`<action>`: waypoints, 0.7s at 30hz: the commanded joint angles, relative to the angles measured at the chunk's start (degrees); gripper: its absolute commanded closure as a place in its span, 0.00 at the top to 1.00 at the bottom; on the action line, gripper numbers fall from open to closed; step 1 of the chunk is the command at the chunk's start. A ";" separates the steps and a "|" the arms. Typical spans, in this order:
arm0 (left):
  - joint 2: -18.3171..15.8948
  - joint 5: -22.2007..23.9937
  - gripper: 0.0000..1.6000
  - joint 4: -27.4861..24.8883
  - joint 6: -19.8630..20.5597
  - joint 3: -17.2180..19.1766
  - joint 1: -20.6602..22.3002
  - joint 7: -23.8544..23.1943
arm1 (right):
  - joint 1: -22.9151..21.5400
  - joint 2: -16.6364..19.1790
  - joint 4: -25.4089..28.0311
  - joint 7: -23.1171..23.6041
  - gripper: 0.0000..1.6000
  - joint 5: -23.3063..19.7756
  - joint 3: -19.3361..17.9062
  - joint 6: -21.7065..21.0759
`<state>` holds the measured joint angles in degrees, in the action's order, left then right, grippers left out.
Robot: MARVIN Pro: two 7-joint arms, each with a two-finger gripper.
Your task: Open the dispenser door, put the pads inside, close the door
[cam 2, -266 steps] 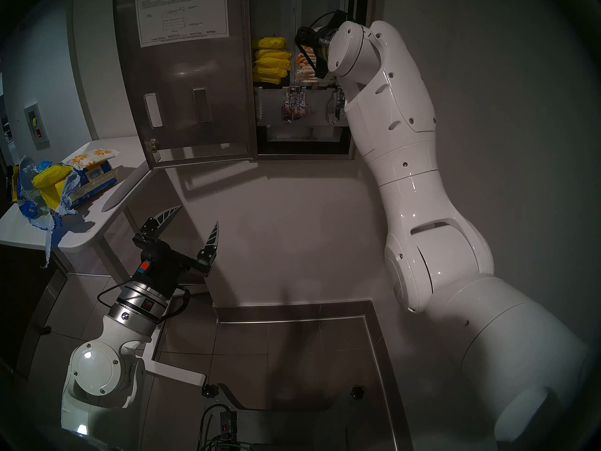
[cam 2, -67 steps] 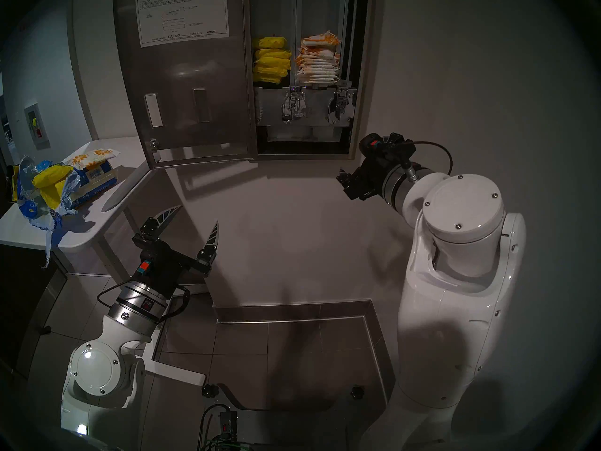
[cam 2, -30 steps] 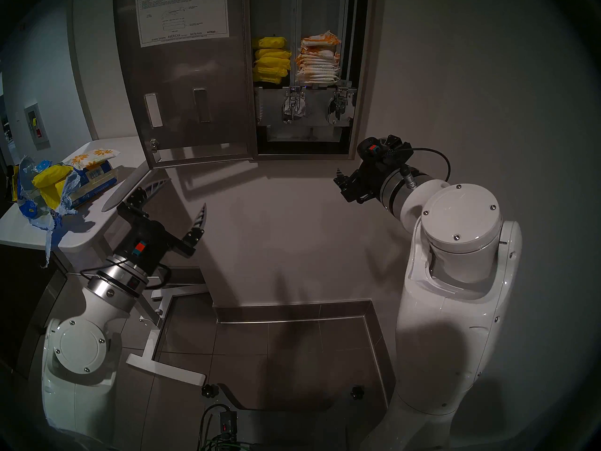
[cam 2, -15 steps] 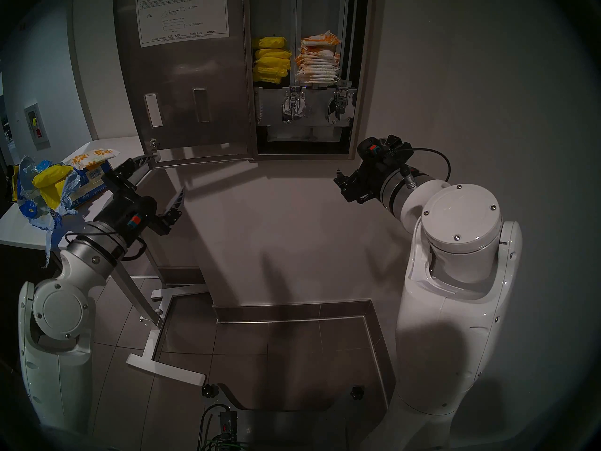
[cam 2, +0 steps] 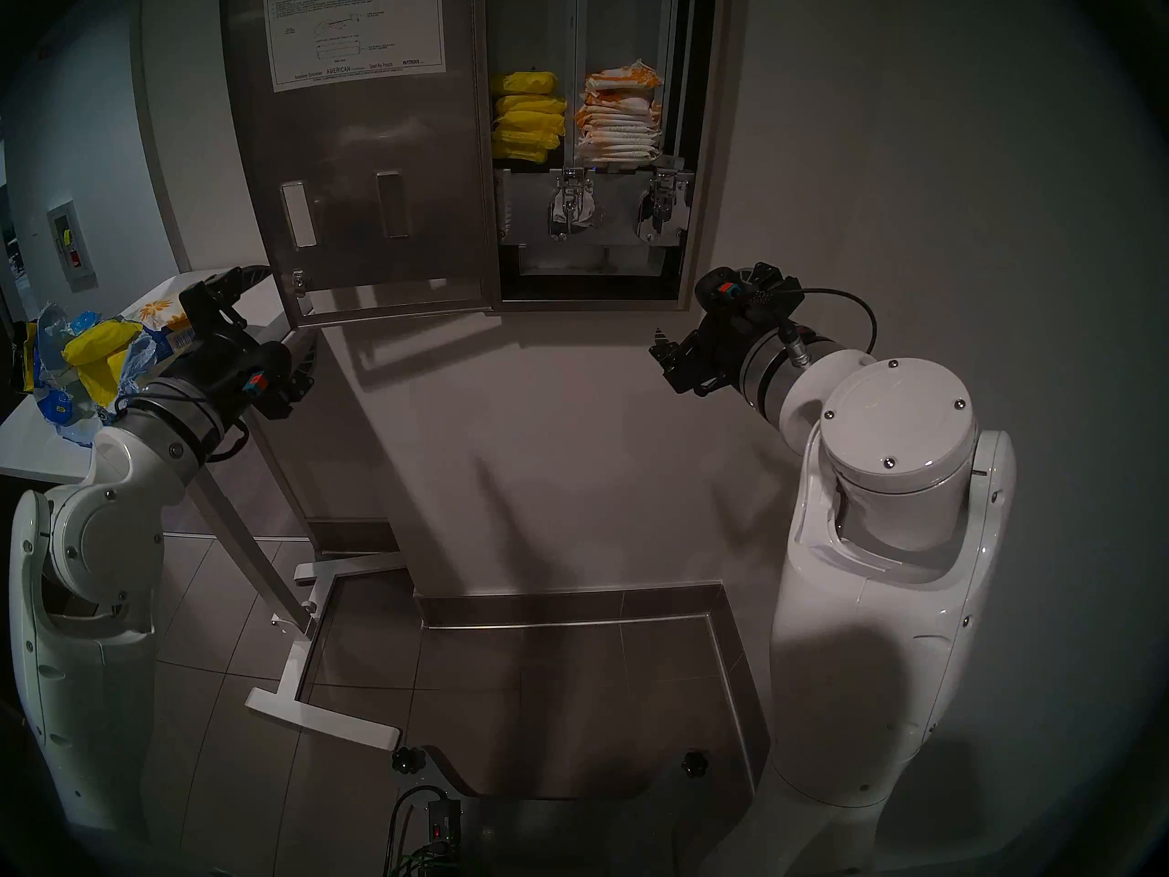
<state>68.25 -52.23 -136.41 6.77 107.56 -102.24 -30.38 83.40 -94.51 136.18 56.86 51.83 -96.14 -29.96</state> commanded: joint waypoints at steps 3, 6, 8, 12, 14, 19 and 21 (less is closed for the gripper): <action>-7.20 -5.11 1.00 0.66 6.31 0.55 7.13 -3.26 | -1.00 0.12 1.51 -0.63 1.00 0.11 -0.08 0.14; -8.94 -6.20 1.00 1.80 8.17 0.76 9.03 -5.47 | -1.00 0.15 1.51 -0.64 1.00 0.09 -0.08 0.14; -9.97 -6.58 1.00 2.48 9.11 0.95 10.04 -6.67 | -1.00 0.16 1.51 -0.64 1.00 0.08 -0.09 0.15; -12.52 -7.44 1.00 3.72 11.19 0.80 12.00 -9.08 | -1.00 0.15 1.52 -0.65 1.00 0.07 -0.09 0.16; -14.52 -8.46 1.00 4.65 12.38 0.57 13.27 -10.96 | -0.99 0.15 1.52 -0.65 1.00 0.07 -0.09 0.17; -17.23 -9.34 1.00 6.20 14.79 -0.69 15.74 -13.89 | -0.99 0.15 1.53 -0.68 1.00 0.06 -0.09 0.17; -18.08 -9.40 1.00 6.58 15.75 -1.24 16.63 -14.90 | -0.99 0.15 1.53 -0.69 1.00 0.06 -0.09 0.17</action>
<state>55.36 -60.46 -130.00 19.68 107.11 -91.51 -43.71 83.42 -94.50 136.18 56.85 51.74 -96.19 -29.88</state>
